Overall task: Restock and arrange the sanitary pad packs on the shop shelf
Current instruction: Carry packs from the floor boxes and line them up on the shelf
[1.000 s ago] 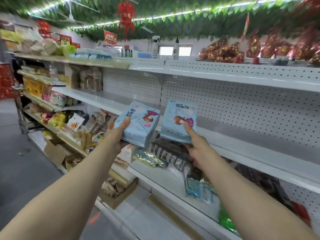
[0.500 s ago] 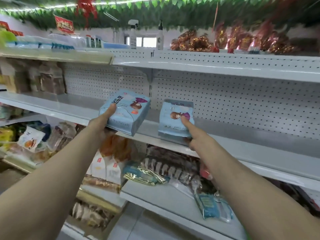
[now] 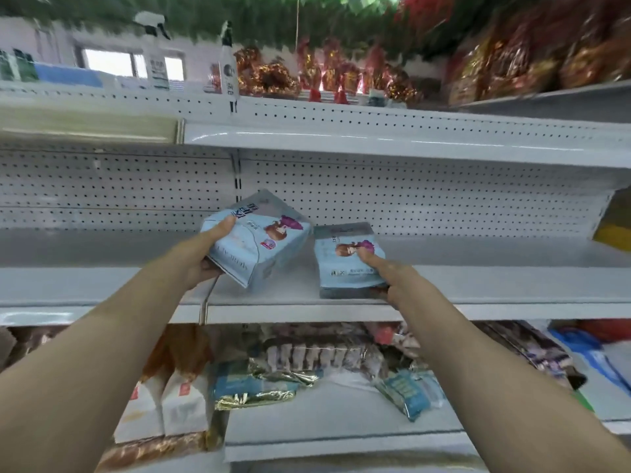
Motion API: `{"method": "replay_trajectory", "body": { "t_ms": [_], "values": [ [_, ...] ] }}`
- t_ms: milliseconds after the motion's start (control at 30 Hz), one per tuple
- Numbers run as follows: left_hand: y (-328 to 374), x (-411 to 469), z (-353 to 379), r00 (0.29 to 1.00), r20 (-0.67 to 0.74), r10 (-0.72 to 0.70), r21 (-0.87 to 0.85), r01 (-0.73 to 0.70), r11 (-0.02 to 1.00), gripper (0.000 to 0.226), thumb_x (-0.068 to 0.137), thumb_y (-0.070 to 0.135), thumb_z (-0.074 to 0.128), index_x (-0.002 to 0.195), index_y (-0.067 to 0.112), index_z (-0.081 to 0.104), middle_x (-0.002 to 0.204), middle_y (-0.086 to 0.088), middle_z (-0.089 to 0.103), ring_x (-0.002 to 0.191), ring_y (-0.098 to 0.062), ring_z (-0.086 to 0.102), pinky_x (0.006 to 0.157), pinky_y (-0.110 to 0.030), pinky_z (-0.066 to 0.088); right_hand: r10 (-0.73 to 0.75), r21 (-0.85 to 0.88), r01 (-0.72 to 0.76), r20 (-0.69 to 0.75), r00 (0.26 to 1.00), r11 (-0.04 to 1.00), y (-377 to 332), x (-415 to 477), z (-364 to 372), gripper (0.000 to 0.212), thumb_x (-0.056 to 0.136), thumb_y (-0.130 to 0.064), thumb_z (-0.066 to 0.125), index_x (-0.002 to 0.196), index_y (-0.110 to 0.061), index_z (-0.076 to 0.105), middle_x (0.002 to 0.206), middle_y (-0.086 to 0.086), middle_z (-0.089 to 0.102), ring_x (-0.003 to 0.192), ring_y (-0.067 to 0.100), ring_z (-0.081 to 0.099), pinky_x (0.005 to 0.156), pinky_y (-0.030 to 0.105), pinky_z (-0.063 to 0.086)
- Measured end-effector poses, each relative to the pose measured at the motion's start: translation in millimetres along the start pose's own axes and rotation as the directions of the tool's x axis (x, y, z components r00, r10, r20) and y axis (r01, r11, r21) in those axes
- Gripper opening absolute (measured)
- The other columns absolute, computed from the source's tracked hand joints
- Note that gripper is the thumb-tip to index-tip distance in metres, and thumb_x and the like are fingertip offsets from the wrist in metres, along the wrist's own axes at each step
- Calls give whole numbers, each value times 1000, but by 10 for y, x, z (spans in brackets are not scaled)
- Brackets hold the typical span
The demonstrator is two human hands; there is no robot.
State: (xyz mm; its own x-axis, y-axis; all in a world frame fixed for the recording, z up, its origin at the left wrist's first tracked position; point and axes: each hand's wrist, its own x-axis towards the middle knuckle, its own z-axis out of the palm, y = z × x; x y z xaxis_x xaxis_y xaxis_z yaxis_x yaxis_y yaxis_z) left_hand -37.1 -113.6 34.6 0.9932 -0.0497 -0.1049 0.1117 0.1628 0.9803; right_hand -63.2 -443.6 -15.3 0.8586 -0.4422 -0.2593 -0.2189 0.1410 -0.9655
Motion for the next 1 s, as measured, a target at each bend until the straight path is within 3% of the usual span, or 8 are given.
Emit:
{"method": "replay_trajectory", "body": {
  "t_ms": [133,233,333,467,533,733,900,1000],
  "values": [
    [-19,161,-144,998,52,-46,22,45,999,86,49,57,89,118,14,63,109,-6,74,99,-22,71,88,-39,56,-50,-54,42,-152,987,998,-10,-188,100,80,51,-54,96,105,-5,64,104,11,72,93,32,70,83,50,61],
    [-24,183,-235,995,87,-52,50,48,998,111,17,60,96,113,15,66,102,-4,77,97,-21,72,87,-37,55,-185,-471,27,-291,939,882,-92,-365,150,72,71,-71,76,104,-8,63,97,8,66,96,30,57,98,43,50],
    [25,172,-270,995,91,-49,53,44,998,89,37,54,91,113,15,67,103,-2,76,95,-18,71,77,-33,55,-431,-557,228,-265,862,798,-148,-406,225,68,77,-64,75,123,-16,65,124,7,64,123,30,50,103,39,45],
    [129,175,-239,988,148,-49,80,37,996,97,37,50,97,121,11,68,108,-8,76,99,-26,73,87,-40,58,-559,-298,524,-38,828,798,-325,-599,460,51,81,-46,81,123,-23,66,97,-18,60,91,7,71,70,23,55],
    [200,175,-182,981,187,-44,137,18,990,103,25,49,100,115,10,70,108,-10,76,93,-26,75,80,-40,60,-553,-237,565,123,824,790,-423,-633,571,52,79,-50,82,124,-28,67,116,-13,64,109,16,67,80,32,57],
    [489,82,44,952,305,-22,313,-79,946,56,70,40,79,114,7,68,112,-17,73,90,-29,75,72,-41,61,-389,-278,633,594,704,722,-774,-687,694,50,90,-45,72,137,-34,59,141,-11,52,121,6,48,65,16,32],
    [629,44,200,922,387,10,441,-194,876,106,31,52,99,120,9,61,112,-16,74,97,-31,73,73,-40,60,-179,-358,612,745,642,706,-917,-488,747,70,69,-63,84,133,-49,58,133,-13,65,130,16,55,110,45,38],
    [667,74,234,933,360,-4,489,-185,852,110,28,54,99,121,9,61,110,-16,74,96,-31,74,71,-40,61,-128,-363,643,800,586,675,-913,-262,819,94,54,-68,89,137,-38,57,125,-12,70,120,16,64,113,52,40]
  ]
}}
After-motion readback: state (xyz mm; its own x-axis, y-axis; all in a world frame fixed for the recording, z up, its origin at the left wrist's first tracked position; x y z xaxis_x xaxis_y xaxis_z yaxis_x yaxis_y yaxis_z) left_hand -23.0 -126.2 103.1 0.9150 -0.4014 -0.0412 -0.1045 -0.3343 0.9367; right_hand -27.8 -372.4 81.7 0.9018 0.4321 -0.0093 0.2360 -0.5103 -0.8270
